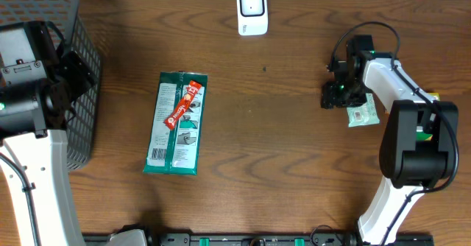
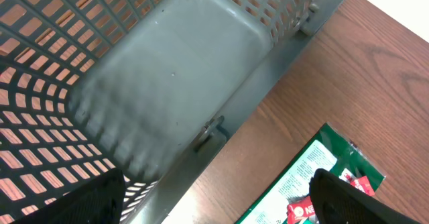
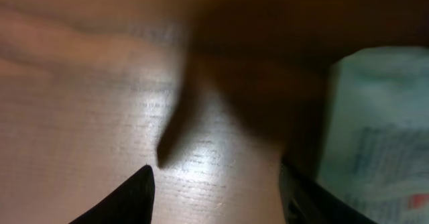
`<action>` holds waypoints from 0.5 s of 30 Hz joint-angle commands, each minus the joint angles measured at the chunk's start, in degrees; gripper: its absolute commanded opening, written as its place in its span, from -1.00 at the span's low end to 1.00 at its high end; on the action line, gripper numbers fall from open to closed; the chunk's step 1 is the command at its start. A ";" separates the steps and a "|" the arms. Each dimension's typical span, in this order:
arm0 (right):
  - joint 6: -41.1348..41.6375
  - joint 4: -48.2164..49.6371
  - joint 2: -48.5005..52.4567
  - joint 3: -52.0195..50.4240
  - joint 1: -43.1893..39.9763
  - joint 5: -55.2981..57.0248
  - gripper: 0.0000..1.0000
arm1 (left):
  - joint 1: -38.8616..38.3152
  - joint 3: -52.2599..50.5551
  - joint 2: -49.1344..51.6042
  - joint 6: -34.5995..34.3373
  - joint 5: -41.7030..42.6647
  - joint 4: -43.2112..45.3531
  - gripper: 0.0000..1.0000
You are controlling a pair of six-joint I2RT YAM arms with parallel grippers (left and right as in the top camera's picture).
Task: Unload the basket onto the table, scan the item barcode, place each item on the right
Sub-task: 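Carry the wet-wipe pack to the right edge and release it, then move the right gripper over the red Nescafé stick on the gloves pack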
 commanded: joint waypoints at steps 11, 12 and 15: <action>4.39 1.14 -0.22 -3.13 -1.53 23.87 0.21 | 0.17 0.39 0.22 0.50 -0.72 0.02 0.77; 4.39 1.14 -0.22 -3.13 -1.92 24.72 0.23 | 0.17 0.39 0.22 0.50 -0.72 0.02 0.76; 4.37 1.44 -0.22 -3.08 -2.47 24.83 0.26 | 0.17 0.39 0.22 0.50 -0.72 0.00 0.76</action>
